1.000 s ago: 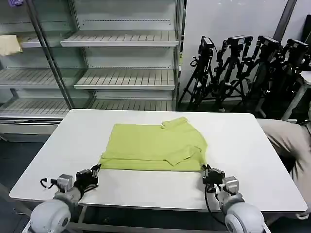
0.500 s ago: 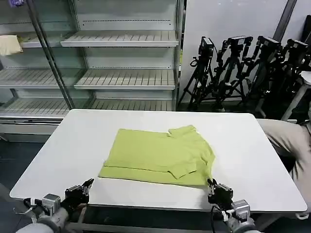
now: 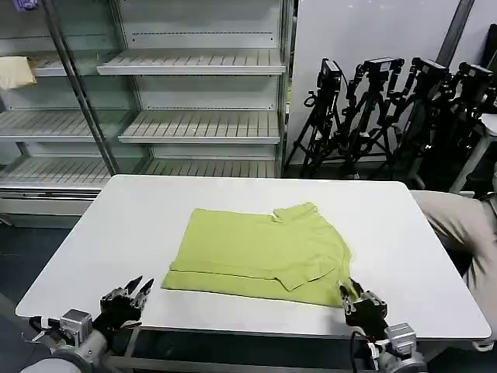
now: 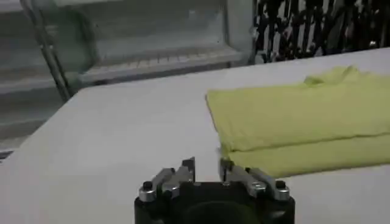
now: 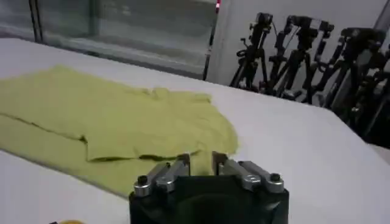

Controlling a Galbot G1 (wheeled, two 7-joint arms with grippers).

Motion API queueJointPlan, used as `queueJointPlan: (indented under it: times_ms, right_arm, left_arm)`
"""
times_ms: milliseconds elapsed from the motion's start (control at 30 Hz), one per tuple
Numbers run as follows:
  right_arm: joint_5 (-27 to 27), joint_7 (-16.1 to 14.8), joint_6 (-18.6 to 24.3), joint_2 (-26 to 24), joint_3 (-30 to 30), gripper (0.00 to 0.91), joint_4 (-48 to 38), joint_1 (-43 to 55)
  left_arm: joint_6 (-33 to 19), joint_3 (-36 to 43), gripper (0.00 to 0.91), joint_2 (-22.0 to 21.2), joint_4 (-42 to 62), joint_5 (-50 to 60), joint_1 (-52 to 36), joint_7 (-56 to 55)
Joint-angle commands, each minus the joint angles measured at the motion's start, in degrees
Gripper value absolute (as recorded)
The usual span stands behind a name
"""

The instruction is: Fold and organize the clothes.

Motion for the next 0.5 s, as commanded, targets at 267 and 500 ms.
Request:
queueJointPlan:
  times_ms: [267, 500]
  right_arm:
    - [1.8, 10.5, -5.0, 3.5, -16.0, 0.907, -20.8, 37.2]
    - [2.2, 12.0, -4.8, 8.0, -23.8, 0.907, -39.3, 51.3]
  left_arm:
    - [-5.0, 20.6, 0.907, -2.0, 19.9, 3.7, -32.7, 2.5]
    - [-3.6, 27.6, 0.907, -0.7, 34.0, -0.4, -48.7, 3.1]
